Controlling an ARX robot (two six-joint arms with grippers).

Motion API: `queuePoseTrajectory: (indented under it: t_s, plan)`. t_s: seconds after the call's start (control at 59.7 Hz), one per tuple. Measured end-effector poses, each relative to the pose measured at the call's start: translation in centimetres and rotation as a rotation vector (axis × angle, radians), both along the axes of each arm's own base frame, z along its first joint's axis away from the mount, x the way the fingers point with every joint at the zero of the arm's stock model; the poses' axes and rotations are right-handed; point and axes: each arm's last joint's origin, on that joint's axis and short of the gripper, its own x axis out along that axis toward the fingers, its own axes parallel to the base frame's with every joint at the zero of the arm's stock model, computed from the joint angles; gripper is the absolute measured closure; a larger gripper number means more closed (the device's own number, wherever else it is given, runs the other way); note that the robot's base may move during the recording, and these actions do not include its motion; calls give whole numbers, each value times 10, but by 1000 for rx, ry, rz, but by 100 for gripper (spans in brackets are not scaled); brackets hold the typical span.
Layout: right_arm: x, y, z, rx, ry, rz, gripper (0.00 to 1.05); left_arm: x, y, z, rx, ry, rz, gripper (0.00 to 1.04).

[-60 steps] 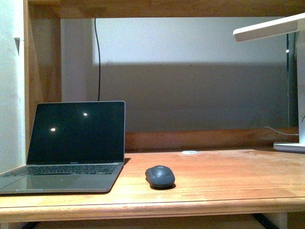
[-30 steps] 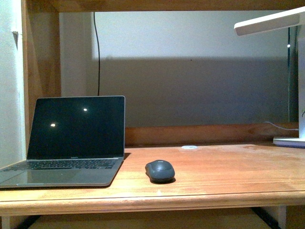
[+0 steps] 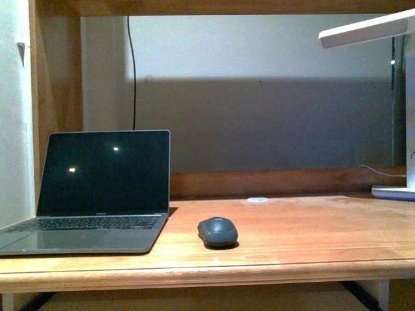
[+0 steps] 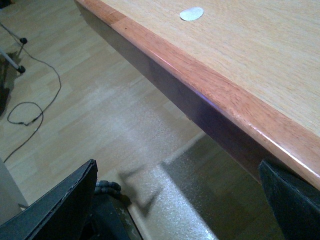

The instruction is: Place mouse

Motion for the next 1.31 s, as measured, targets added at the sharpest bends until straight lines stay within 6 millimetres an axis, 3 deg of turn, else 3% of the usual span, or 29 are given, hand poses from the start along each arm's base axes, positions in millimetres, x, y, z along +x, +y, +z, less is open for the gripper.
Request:
queuePoseTrajectory:
  t_s: [0.587, 1.089, 1.307]
  plan:
    - [52, 39, 2, 0, -37, -147, 7, 0, 0, 0, 0, 0, 0, 8]
    - [85, 94, 0, 24, -14, -215, 7, 0, 0, 0, 0, 0, 0, 8]
    - [111, 113, -1, 43, -9, -309, 7, 0, 0, 0, 0, 0, 0, 8]
